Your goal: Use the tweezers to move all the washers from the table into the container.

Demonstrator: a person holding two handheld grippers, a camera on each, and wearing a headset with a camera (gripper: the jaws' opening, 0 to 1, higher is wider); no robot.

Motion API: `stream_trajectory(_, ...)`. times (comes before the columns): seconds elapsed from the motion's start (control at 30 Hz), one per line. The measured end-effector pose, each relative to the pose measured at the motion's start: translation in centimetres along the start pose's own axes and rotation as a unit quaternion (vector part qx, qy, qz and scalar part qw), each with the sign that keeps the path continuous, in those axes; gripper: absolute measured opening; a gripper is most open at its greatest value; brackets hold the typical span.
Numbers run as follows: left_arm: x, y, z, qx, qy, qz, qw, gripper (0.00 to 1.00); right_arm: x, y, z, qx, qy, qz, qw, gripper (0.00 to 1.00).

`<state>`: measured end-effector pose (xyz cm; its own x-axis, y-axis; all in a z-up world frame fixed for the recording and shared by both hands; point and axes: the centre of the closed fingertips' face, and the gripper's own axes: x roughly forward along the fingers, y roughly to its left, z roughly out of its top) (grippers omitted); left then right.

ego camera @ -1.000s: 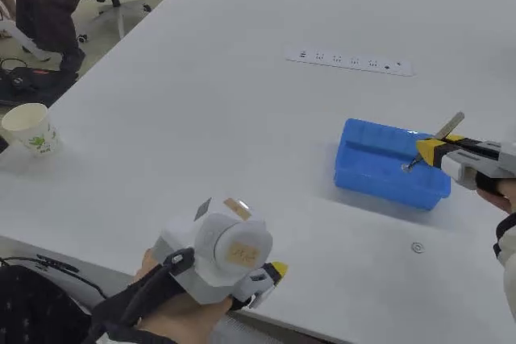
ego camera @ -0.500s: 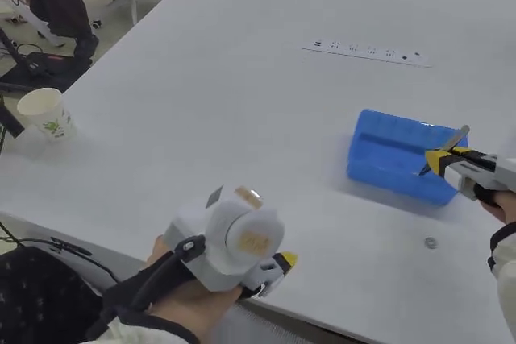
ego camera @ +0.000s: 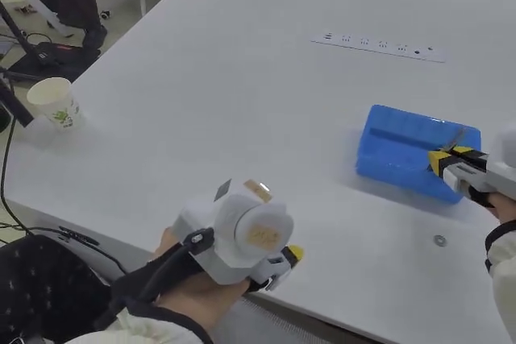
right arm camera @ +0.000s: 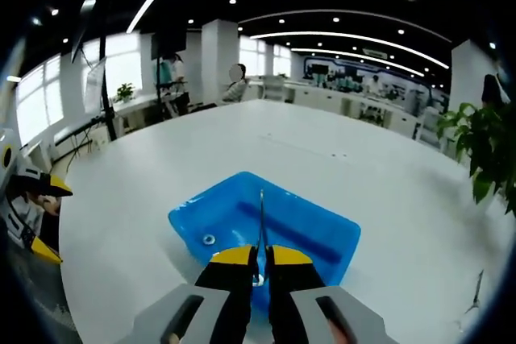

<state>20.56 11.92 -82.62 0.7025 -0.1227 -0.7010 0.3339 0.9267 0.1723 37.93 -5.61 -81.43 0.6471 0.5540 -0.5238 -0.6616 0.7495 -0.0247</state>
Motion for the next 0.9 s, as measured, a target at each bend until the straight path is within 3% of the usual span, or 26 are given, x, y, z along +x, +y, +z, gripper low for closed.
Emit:
stream_trajectory(0.27, 0.0, -0.1, 0.0, 0.0, 0.0, -0.001, 1.0, 0.7, 0.2, -0.1, -0.9, 0.001, 0.012, 0.001, 0.9999, 0.03)
stream_trajectory(0.73, 0.1, -0.2, -0.1, 0.0, 0.003, -0.003, 1.0, 0.7, 0.3, -0.4, -0.7, 0.005, 0.012, 0.016, 0.9998, 0.03)
stream_trajectory(0.9, 0.0, -0.1, 0.0, -0.001, 0.001, -0.002, 1.0, 0.7, -1.2, -0.6, 1.6, 0.033, -0.031, 0.025, 0.9986, 0.03)
